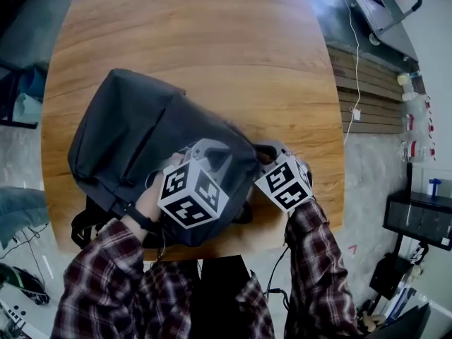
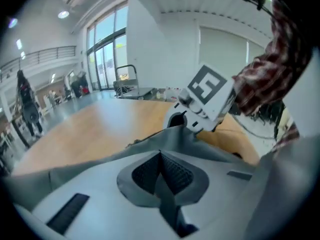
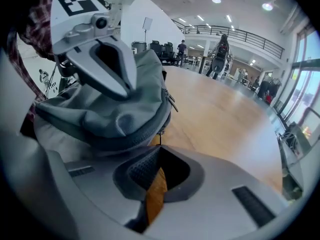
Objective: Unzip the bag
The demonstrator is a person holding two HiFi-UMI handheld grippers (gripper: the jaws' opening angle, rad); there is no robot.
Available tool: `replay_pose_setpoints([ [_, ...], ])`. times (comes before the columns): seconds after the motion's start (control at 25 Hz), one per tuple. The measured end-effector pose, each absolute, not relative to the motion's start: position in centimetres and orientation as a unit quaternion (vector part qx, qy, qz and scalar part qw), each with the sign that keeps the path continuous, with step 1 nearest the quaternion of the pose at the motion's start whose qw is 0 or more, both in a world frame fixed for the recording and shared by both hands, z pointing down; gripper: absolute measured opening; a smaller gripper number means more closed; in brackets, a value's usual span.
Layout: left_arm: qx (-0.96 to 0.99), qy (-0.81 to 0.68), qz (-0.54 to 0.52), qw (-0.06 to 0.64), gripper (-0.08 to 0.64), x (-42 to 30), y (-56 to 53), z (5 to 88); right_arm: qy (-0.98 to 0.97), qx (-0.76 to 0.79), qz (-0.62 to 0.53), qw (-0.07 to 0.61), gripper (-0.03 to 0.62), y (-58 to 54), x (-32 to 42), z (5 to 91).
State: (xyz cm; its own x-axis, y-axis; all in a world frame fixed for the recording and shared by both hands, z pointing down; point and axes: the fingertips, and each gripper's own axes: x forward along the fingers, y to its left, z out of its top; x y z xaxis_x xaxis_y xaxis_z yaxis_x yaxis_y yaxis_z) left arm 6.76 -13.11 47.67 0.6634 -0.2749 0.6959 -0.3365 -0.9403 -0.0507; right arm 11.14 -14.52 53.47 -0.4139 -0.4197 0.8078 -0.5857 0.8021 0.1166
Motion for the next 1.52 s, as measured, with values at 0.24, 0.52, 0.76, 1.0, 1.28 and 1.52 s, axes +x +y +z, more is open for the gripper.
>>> replay_pose_setpoints([
  [0.24,0.906,-0.082,0.407,-0.086,0.009,8.5,-15.6,51.6,-0.825,0.306,0.103,0.463,0.009,-14.2,12.4,54.0],
  [0.52,0.905,-0.091,0.412,-0.052,0.009,9.2,-17.7,52.1,-0.818,0.321,0.15,0.454,0.009,-9.9,13.3,53.6],
  [0.76,0.892,-0.15,0.425,-0.025,0.009,9.0,-22.2,52.5,-0.814,0.371,0.21,0.396,0.009,-5.2,12.0,52.2],
  [1.0,0.867,-0.261,0.425,0.011,0.009,6.5,-28.3,52.3,-0.835,0.367,0.247,0.326,0.009,-2.8,6.3,50.2],
  [1.28,0.846,-0.332,0.416,0.037,0.009,3.8,-30.5,52.1,-0.83,0.388,0.249,0.315,0.009,-2.8,6.1,50.7],
  [1.52,0.873,-0.306,0.37,0.088,0.009,1.4,-25.5,49.9,-0.813,0.413,0.212,0.351,0.009,-5.0,9.9,51.8],
])
